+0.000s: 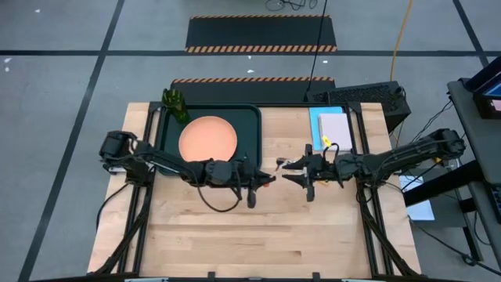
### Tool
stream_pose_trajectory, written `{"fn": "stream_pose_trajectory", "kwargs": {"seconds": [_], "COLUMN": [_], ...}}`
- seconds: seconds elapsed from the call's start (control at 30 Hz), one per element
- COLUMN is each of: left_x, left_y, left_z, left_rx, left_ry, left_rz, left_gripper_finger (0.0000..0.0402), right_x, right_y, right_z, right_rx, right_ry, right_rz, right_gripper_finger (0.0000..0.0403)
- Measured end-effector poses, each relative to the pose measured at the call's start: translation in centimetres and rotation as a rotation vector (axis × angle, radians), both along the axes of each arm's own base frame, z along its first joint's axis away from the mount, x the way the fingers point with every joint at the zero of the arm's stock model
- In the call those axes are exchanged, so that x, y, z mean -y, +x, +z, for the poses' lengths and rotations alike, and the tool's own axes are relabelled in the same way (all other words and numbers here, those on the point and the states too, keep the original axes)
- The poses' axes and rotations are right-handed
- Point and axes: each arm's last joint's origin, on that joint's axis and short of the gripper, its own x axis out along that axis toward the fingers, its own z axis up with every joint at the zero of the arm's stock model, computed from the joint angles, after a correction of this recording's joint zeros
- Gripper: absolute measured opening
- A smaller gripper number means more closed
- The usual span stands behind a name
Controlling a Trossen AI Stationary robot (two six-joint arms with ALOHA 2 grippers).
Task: Pick and place plate/cup/fork/spoon on tray
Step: Put the orange fork on the black table tray to the right of the orange plate
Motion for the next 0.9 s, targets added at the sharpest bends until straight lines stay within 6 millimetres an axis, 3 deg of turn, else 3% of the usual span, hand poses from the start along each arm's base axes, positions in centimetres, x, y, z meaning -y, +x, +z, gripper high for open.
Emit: {"fn": "stream_pose_trajectory", "kwargs": {"seconds": [0.17,0.4,0.57,0.7,0.9], "left_x": [-1.2,-3.7,-4.1,-4.3,-4.7], "left_y": [-1.6,-4.2,-4.6,-4.7,-4.7], "left_z": [-1.3,-4.3,-4.9,-4.9,-5.1], "left_rx": [0.075,0.143,0.142,0.141,0.127], "left_ry": [-0.082,-0.278,-0.302,-0.296,-0.276], "left_rz": [0.050,0.077,0.044,0.029,0.026], "left_gripper_finger": [0.0006,0.0007,0.0006,0.0008,0.0006], "right_x": [-0.3,-1.1,0.8,2.4,3.4], "right_y": [0.2,2.5,5.3,7.3,8.1], "right_z": [0.4,-0.4,-2.4,-3.1,-3.4], "right_rx": [0.056,0.175,0.164,0.142,0.134], "right_ry": [0.013,-0.082,-0.052,0.024,0.013], "right_rz": [-0.069,-0.137,-0.211,-0.138,-0.128], "right_gripper_finger": [0.0165,0.0161,0.0152,0.0152,0.0142]}}
